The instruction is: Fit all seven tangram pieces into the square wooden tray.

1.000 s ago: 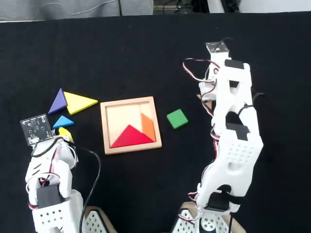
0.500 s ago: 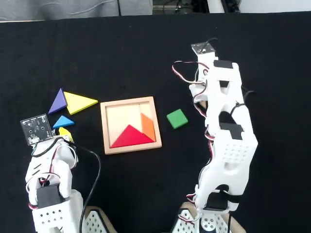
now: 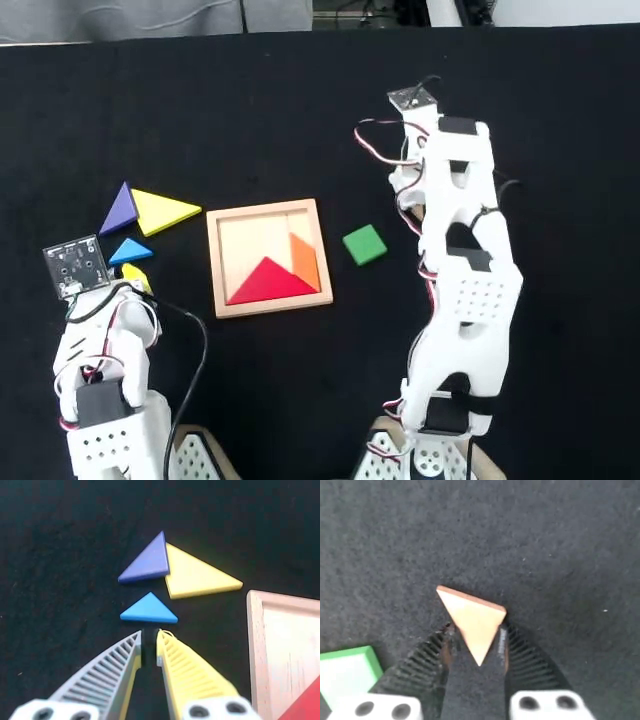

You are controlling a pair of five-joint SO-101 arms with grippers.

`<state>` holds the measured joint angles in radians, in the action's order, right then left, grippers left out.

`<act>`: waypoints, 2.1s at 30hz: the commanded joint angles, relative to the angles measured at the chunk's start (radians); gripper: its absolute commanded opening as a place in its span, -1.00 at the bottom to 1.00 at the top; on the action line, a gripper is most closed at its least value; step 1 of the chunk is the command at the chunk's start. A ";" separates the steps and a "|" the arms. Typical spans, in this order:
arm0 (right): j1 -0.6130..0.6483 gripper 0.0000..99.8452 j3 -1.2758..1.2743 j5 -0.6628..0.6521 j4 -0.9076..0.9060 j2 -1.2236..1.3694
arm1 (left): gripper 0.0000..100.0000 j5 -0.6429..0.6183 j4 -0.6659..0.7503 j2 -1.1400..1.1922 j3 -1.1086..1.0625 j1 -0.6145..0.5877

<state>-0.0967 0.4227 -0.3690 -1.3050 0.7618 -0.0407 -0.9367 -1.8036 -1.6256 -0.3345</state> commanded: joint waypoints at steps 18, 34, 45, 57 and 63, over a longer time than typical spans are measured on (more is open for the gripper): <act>0.258 -0.95 0.047 -0.852 -0.430 -0.417 | -0.85 0.006 0.005 -0.009 0.008 0.004; 0.311 -0.92 0.140 -0.623 -0.265 -0.364 | -0.85 0.058 0.005 -0.011 -0.024 -0.223; 0.338 -0.79 0.180 0.500 -0.072 -0.128 | -0.85 0.077 -0.003 -0.011 -0.038 -0.205; 0.404 -0.30 0.407 1.074 -0.330 0.033 | -0.85 0.077 -0.003 -0.011 -0.039 -0.203; 0.425 -0.20 0.407 1.102 -0.304 0.131 | -0.85 0.077 -0.002 -0.011 -0.041 -0.203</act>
<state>0.3115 0.7725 0.7127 -1.6410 0.8907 0.0269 -0.9383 -1.8067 -1.6686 -0.5462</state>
